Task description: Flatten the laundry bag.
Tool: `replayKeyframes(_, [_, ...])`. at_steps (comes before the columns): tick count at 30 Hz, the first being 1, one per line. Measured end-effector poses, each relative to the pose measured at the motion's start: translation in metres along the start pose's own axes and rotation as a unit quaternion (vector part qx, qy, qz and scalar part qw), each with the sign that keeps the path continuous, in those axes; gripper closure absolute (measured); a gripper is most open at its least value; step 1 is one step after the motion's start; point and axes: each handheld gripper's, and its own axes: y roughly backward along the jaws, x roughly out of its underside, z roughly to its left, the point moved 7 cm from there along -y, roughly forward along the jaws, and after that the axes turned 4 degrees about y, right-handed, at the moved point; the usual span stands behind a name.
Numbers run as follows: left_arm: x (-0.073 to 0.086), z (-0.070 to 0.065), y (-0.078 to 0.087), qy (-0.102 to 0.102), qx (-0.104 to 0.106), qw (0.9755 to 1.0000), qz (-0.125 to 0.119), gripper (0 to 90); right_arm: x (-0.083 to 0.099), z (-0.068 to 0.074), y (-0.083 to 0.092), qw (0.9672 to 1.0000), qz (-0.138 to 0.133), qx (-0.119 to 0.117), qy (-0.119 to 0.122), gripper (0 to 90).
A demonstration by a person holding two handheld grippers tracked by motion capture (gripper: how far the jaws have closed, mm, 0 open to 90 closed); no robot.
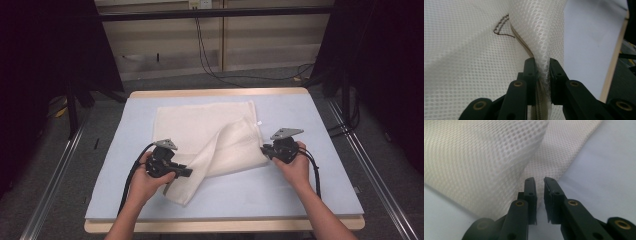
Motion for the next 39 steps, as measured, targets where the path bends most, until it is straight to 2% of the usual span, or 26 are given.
replayKeyframes(5, [0.011,-0.006,0.001,0.007,0.012,0.9999,-0.008,78.8,-0.002,-0.01,0.005,0.9997,-0.012,0.003,-0.023,76.3])
replayKeyframes(9, [0.015,-0.009,0.003,0.001,0.013,0.9999,-0.004,78.7,-0.007,-0.014,0.009,0.9991,-0.025,0.009,-0.033,70.5])
replayKeyframes(11, [0.016,-0.011,0.003,-0.001,0.015,0.9999,-0.004,78.5,-0.009,-0.013,0.009,0.9988,-0.032,0.004,-0.036,70.4])
replayKeyframes(12, [0.016,-0.013,0.002,0.0,0.025,0.9997,-0.008,78.2,-0.013,-0.006,0.007,0.9988,-0.038,-0.015,-0.027,67.0])
replayKeyframes(13, [0.018,-0.012,0.003,-0.005,0.017,0.9998,0.001,78.2,-0.013,-0.006,0.007,0.9988,-0.038,-0.015,-0.027,67.0])
replayKeyframes(15, [0.018,-0.013,0.003,-0.002,0.021,0.9998,-0.006,77.3,-0.015,0.004,0.004,0.9977,-0.046,-0.045,-0.019,67.0])
replayKeyframes(20, [0.018,-0.01,0.004,0.0,0.003,1.0,0.001,68.6,-0.01,0.017,0.014,0.995,-0.054,-0.084,-0.002,66.9])
replayKeyframes(24, [0.019,-0.01,0.003,0.015,0.002,0.9999,0.004,64.5,-0.001,0.024,0.022,0.9905,-0.063,-0.121,0.017,68.3])
replayKeyframes(25, [0.019,-0.01,0.003,0.015,0.005,0.9999,0.003,61.4,0.002,0.029,0.024,0.9883,-0.061,-0.137,0.027,69.4])
replayKeyframes(26, [0.019,-0.009,0.003,0.018,0.0,0.9998,0.002,59.5,0.004,0.032,0.025,0.9873,-0.059,-0.144,0.034,70.1])
replayKeyframes(28, [0.018,-0.006,0.006,0.025,-0.004,0.9997,-0.003,55.0,0.009,0.037,0.026,0.9862,-0.049,-0.152,0.045,70.9])
replayKeyframes(30, [0.017,-0.003,0.011,0.029,-0.011,0.9995,-0.008,50.5,0.016,0.041,0.025,0.9867,-0.032,-0.147,0.061,71.0])
replayKeyframes(32, [0.016,0.001,0.015,0.037,-0.019,0.999,-0.017,46.0,0.022,0.044,0.023,0.9862,-0.024,-0.149,0.068,71.8])
replayKeyframes(33, [0.016,0.002,0.018,0.036,-0.02,0.9991,-0.014,43.1,0.024,0.045,0.023,0.9867,-0.025,-0.147,0.064,72.0])
replayKeyframes(34, [0.016,0.007,0.023,0.048,-0.03,0.9982,-0.022,38.4,0.025,0.044,0.023,0.9872,-0.025,-0.149,0.052,72.1])
replayKeyframes(35, [0.016,0.007,0.023,0.048,-0.03,0.9982,-0.022,35.8,0.025,0.044,0.023,0.9872,-0.025,-0.149,0.052,72.1])
replayKeyframes(36, [0.017,0.01,0.027,0.054,-0.033,0.9978,-0.022,35.8,0.026,0.044,0.023,0.9873,-0.026,-0.15,0.046,72.7])
replayKeyframes(38, [0.017,0.015,0.034,0.068,-0.031,0.9965,-0.038,32.7,0.028,0.044,0.023,0.9877,-0.023,-0.15,0.038,73.5])
replayKeyframes(39, [0.019,0.021,0.04,0.078,-0.038,0.9952,-0.045,31.2,0.028,0.044,0.023,0.9875,-0.021,-0.152,0.033,74.5])
